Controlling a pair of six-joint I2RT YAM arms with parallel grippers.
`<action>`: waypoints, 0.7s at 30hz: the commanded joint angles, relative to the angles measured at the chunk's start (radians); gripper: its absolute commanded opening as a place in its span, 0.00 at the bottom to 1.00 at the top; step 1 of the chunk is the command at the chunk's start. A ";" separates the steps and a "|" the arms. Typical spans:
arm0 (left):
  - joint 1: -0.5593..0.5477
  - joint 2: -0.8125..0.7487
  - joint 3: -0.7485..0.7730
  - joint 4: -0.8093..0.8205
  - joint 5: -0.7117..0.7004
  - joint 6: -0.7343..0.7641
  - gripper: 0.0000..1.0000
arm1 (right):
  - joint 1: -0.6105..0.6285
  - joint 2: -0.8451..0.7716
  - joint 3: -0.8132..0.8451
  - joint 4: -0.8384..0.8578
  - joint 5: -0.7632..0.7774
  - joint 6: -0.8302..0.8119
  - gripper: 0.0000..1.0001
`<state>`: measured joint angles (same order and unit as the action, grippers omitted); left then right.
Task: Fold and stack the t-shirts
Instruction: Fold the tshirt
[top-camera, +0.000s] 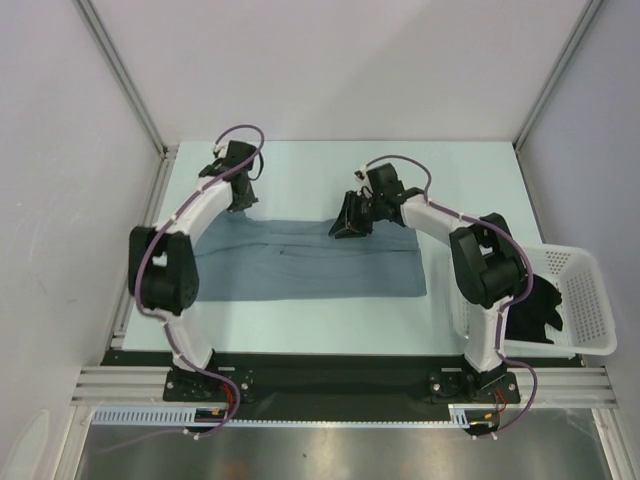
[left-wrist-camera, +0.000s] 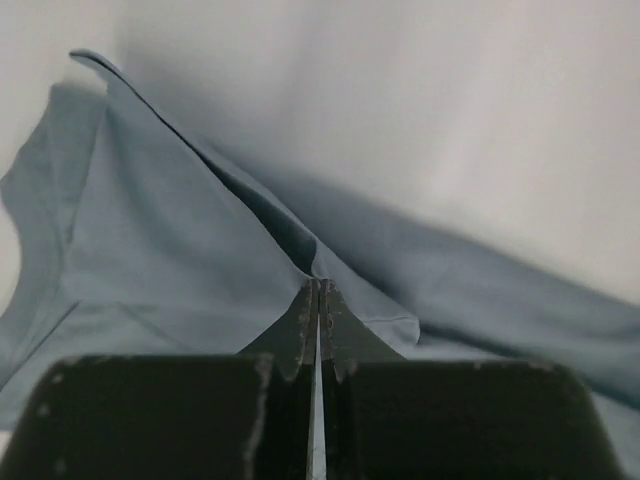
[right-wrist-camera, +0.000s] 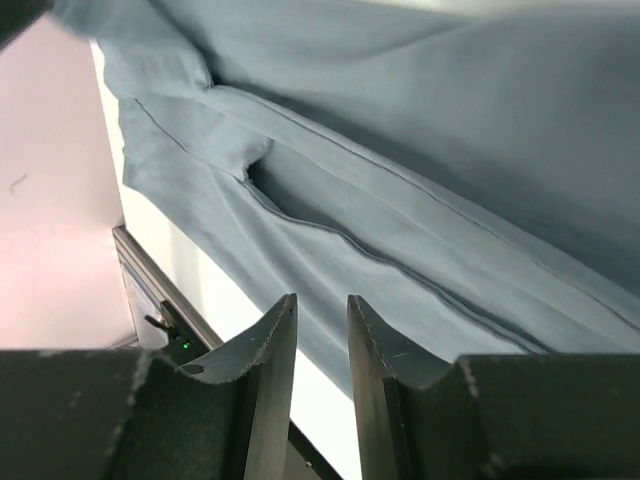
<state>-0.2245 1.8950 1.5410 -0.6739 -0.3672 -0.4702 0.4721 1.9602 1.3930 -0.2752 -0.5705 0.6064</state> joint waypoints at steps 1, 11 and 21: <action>-0.007 -0.199 -0.155 0.057 -0.006 -0.007 0.00 | 0.017 0.042 0.095 -0.042 -0.052 -0.011 0.32; -0.038 -0.465 -0.481 0.069 0.115 -0.223 0.02 | 0.057 0.157 0.247 -0.084 -0.114 0.015 0.33; -0.064 -0.642 -0.663 0.013 0.116 -0.409 0.07 | 0.072 0.249 0.316 -0.110 -0.137 -0.022 0.33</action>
<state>-0.2794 1.3071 0.9146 -0.6498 -0.2741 -0.7753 0.5415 2.1860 1.6527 -0.3618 -0.6735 0.6060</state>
